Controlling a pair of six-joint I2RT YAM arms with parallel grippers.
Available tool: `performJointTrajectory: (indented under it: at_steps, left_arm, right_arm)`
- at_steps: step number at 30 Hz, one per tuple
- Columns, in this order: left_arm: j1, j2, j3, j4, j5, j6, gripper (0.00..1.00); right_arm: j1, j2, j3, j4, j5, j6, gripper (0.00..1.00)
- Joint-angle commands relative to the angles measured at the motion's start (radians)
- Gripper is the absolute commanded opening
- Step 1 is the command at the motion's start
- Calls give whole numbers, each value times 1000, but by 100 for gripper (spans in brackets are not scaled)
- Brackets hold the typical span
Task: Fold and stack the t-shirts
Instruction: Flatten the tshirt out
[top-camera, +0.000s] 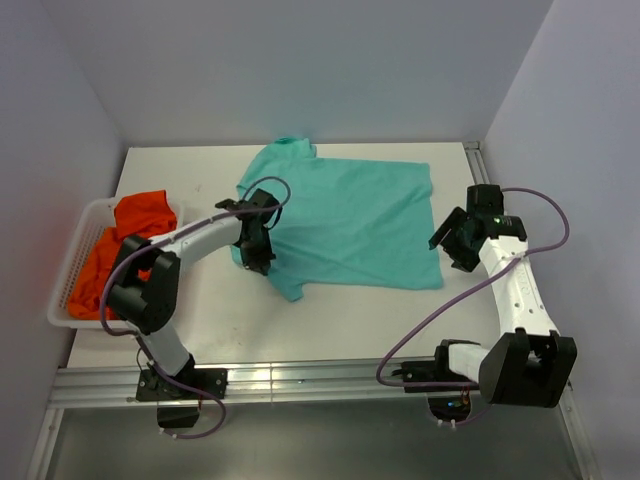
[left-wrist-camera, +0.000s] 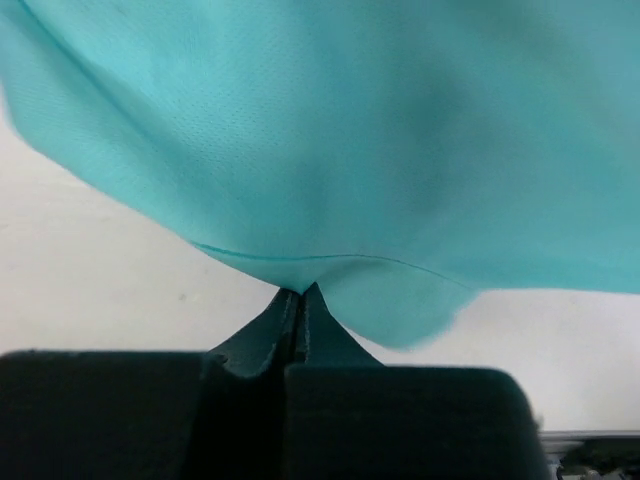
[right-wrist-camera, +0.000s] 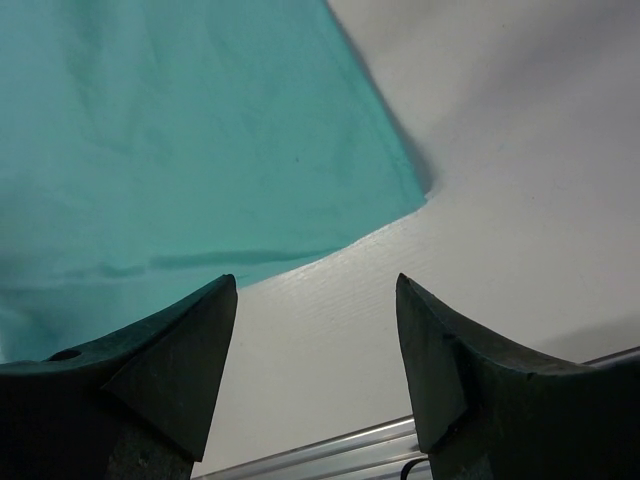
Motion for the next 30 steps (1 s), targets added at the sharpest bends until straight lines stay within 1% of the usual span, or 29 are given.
performJointTrajectory:
  at_steps: [1,2,3,4,5,6,7,8,9,10,11,12,13,14,15,16,17,20,21,23,24,25,26,28,30]
  left_arm:
    - [-3,-119,175,-180,-116,47,0]
    - [-3,-112,209,-200,-127,56,0]
    - [-2,-100,284,-220,-132,76,0]
    - [-2,-81,324,-244,-133,82,0]
    - [-2,-28,361,-248,-132,90,0]
    - [-2,6,437,-243,-124,108,0]
    - [1,93,480,-246,-101,116,1]
    - [3,144,531,-252,-91,124,2]
    - [7,198,641,-249,-72,142,4]
    - [10,324,709,-274,-48,151,9]
    - [13,391,784,-283,-13,161,18]
    - [24,446,892,-279,9,150,23]
    - [38,513,907,-247,67,144,32]
    - [53,549,925,-211,139,136,48]
    - [82,587,1006,-225,141,119,54]
    - [93,624,1027,-231,140,115,68]
    - [99,623,1025,-210,146,115,89]
    - [112,577,990,-220,100,134,91]
    - [113,553,940,-223,62,148,91]
    - [112,473,891,-229,23,159,91]
    - [110,439,831,-225,23,167,91]
    - [107,404,800,-220,-27,167,91]
    - [109,335,771,-213,-40,168,91]
    - [107,251,703,-209,-63,167,91]
    - [109,211,648,-209,-63,159,91]
  right_arm:
    - [4,-46,7,1,40,-12,72]
    - [2,-51,3,1,40,-11,72]
    - [2,-52,0,4,42,-9,72]
    - [4,-52,-2,7,40,-8,72]
    - [2,-51,-3,10,42,-8,71]
    - [2,-49,-3,10,40,-6,71]
    - [2,-45,-3,13,40,-4,71]
    - [2,-45,-2,13,42,-3,71]
    - [2,-43,1,13,40,-3,71]
    - [2,-43,4,13,38,-1,71]
    - [2,-42,9,13,37,-3,71]
    - [2,-42,12,13,35,-3,71]
    - [4,-40,12,18,32,-1,71]
    - [2,-39,14,16,31,-6,71]
    - [2,-34,17,15,29,-8,71]
    - [2,-34,18,12,28,-9,71]
    - [2,-34,20,9,28,-12,71]
    - [2,-48,9,4,37,-21,71]
    - [2,-51,3,6,35,-21,71]
    - [2,-60,-18,15,28,-20,71]
    - [2,-63,-25,18,25,-18,71]
    - [2,-63,-32,23,22,-17,71]
    - [2,-63,-40,26,22,-15,71]
    - [2,-60,-45,30,22,-15,71]
    - [4,-57,-45,33,22,-20,71]
